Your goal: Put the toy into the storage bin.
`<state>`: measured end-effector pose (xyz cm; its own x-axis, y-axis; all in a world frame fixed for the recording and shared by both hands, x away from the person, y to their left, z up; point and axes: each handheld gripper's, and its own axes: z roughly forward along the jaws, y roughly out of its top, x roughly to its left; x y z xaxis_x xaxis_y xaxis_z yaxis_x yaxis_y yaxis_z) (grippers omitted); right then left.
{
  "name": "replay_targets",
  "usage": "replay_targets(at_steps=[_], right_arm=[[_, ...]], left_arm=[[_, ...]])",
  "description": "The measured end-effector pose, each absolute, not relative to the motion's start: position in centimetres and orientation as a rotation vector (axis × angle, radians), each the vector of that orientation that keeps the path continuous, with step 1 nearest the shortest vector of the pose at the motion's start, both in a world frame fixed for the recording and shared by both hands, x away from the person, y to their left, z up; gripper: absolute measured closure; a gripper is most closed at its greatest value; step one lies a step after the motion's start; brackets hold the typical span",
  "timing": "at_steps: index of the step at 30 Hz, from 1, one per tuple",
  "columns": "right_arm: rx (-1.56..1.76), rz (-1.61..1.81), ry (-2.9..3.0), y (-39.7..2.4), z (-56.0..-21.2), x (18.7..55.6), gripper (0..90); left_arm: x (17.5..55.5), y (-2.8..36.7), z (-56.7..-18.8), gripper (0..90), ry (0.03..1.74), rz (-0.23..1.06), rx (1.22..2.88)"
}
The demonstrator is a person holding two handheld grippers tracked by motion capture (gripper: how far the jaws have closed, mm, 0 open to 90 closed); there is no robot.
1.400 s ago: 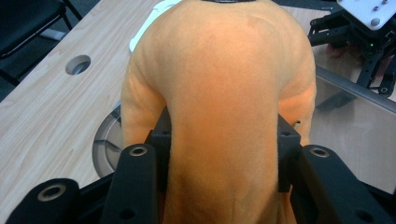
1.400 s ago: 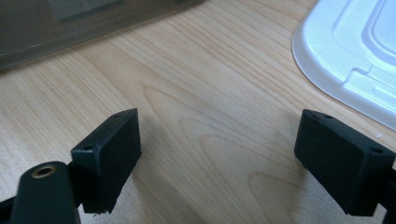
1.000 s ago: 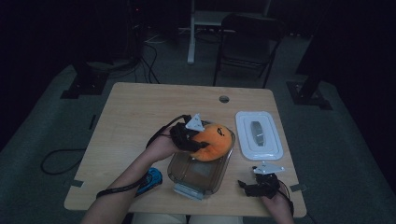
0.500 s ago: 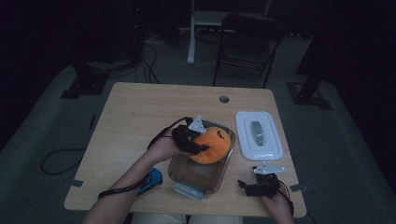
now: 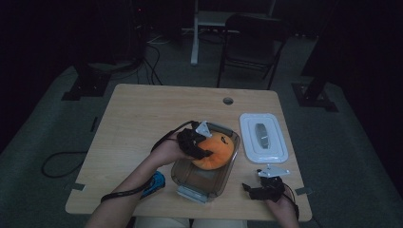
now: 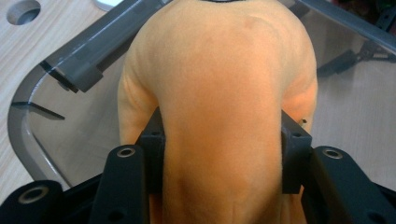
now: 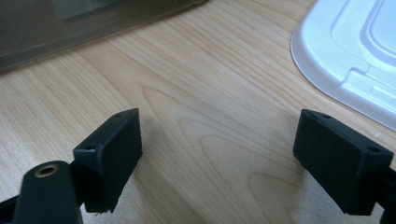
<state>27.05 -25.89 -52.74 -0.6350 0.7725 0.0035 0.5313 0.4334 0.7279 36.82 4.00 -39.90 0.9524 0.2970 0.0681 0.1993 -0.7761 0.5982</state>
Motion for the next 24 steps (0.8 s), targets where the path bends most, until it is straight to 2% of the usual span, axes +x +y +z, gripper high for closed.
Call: replay_targets(at_steps=[9, 24], right_arm=[[1.118, 1.022, 2.360, -25.9, -52.7, 27.1, 14.9], [1.118, 1.022, 2.360, -25.9, -52.7, 27.0, 14.9]], left_arm=[[36.7, 3.7, -40.0, 40.1, 0.331, 0.200, 2.500], [36.7, 2.8, -40.4, 28.3, 0.336, 0.193, 2.568]])
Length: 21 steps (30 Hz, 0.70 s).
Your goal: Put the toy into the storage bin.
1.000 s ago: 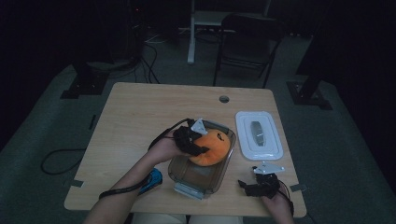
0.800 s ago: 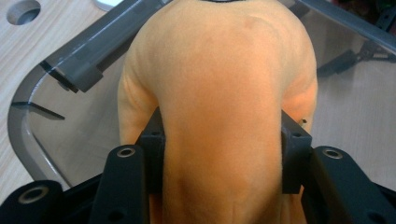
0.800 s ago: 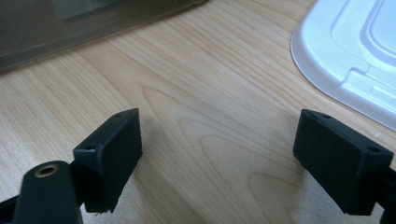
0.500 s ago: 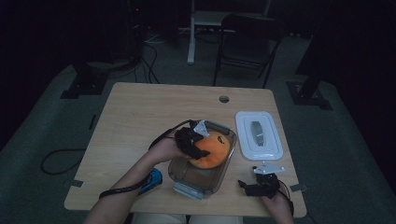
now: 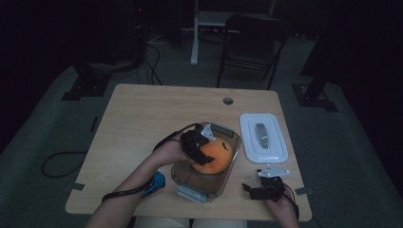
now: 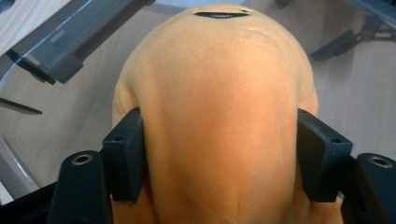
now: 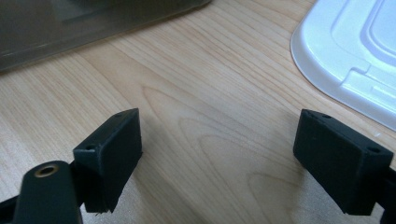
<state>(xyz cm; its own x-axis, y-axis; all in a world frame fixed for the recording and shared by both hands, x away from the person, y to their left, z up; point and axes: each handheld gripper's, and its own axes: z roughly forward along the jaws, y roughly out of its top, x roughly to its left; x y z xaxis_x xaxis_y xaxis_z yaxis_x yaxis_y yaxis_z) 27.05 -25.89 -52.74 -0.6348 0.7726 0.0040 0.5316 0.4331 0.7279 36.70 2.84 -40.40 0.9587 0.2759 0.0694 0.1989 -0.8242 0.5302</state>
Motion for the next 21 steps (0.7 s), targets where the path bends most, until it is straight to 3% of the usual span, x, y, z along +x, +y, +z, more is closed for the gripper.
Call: replay_targets(at_steps=[3, 13, 21], right_arm=[[1.118, 1.022, 2.360, -25.9, -52.7, 27.0, 14.9], [1.118, 1.022, 2.360, -25.9, -52.7, 27.1, 14.9], [1.119, 1.022, 2.360, -25.9, -52.7, 27.0, 14.9]], left_arm=[[36.6, 2.4, -40.6, 22.1, 0.327, 0.200, 2.613], [36.6, 2.0, -40.4, 15.1, 0.350, 0.149, 2.640], [36.3, 2.8, -39.6, 15.1, 0.365, 0.149, 2.596]])
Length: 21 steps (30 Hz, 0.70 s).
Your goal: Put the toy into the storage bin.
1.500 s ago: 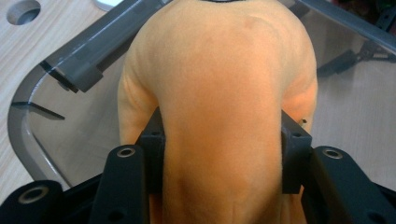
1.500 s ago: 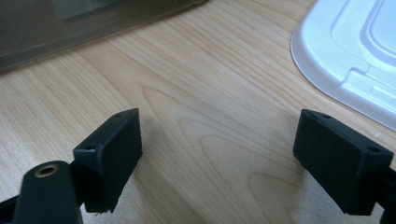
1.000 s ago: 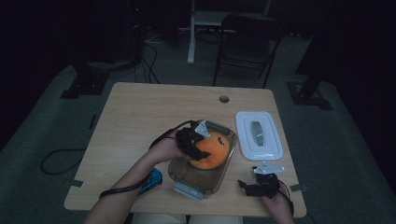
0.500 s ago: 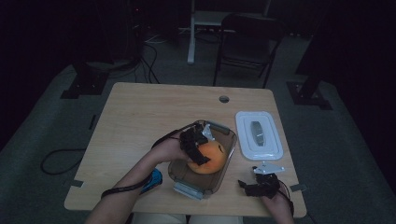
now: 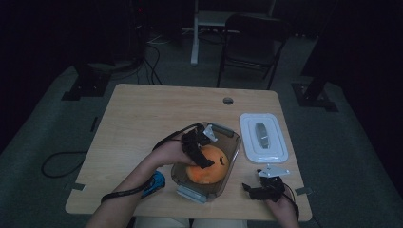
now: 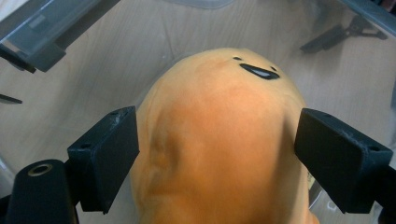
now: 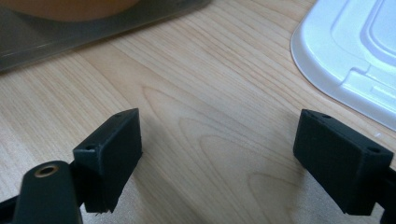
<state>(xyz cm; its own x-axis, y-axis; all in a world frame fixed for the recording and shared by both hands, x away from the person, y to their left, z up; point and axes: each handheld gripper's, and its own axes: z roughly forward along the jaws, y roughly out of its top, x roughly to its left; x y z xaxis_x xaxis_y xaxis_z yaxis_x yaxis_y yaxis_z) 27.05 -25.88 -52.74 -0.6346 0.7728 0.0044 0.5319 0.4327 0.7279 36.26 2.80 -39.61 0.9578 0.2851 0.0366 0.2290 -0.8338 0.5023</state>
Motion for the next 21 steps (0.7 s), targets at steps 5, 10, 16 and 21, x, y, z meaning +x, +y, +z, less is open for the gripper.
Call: replay_targets(at_steps=[5, 10, 16, 21], right_arm=[[1.118, 1.022, 2.360, -25.9, -52.7, 27.0, 14.8], [1.118, 1.022, 2.360, -25.9, -52.7, 27.0, 14.8], [1.118, 1.022, 2.360, -25.9, -52.7, 27.0, 14.8], [1.119, 1.021, 2.360, -25.9, -52.7, 27.0, 14.7]], left_arm=[[35.9, 3.3, -39.4, 15.2, 0.374, 0.148, 2.593], [35.4, 4.0, -39.2, 15.2, 0.378, 0.152, 2.580], [34.9, 5.0, -38.5, 15.2, 0.381, 0.160, 2.557], [34.8, 6.2, -38.1, 15.3, 0.411, 0.170, 2.536]])
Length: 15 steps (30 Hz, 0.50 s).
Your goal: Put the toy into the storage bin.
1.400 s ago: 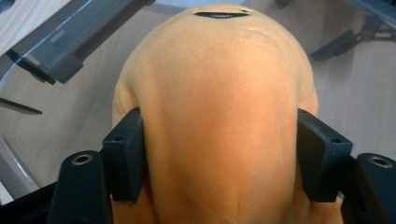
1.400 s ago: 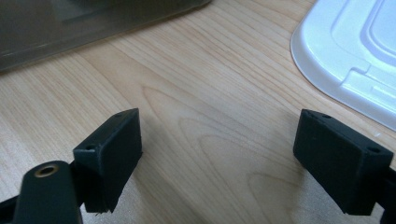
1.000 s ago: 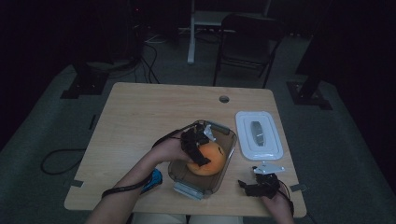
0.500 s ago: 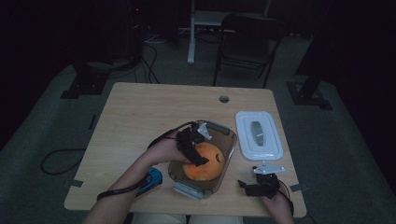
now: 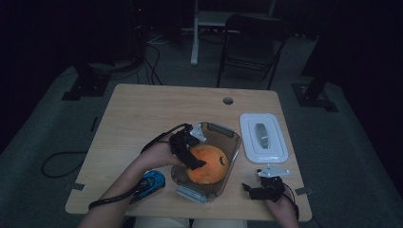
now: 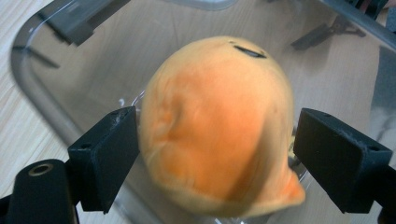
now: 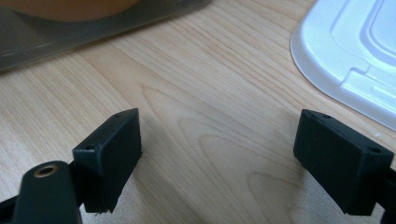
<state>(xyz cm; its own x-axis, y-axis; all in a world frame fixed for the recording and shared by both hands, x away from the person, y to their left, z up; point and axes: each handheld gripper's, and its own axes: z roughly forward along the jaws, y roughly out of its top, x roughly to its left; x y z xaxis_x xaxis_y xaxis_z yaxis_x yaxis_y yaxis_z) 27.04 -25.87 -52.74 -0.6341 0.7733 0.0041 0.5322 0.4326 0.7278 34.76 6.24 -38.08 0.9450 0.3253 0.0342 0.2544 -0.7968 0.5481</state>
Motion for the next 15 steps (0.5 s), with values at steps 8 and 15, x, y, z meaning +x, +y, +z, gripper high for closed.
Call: replay_targets(at_steps=[8, 15], right_arm=[[1.123, 1.019, 2.355, -25.9, -52.7, 27.1, 14.7], [1.123, 1.019, 2.355, -25.9, -52.7, 27.1, 14.7]], left_arm=[[34.2, 8.7, -37.4, 15.3, 0.454, 0.200, 2.518], [33.7, 11.0, -36.9, 15.3, 0.488, 0.207, 2.494]])
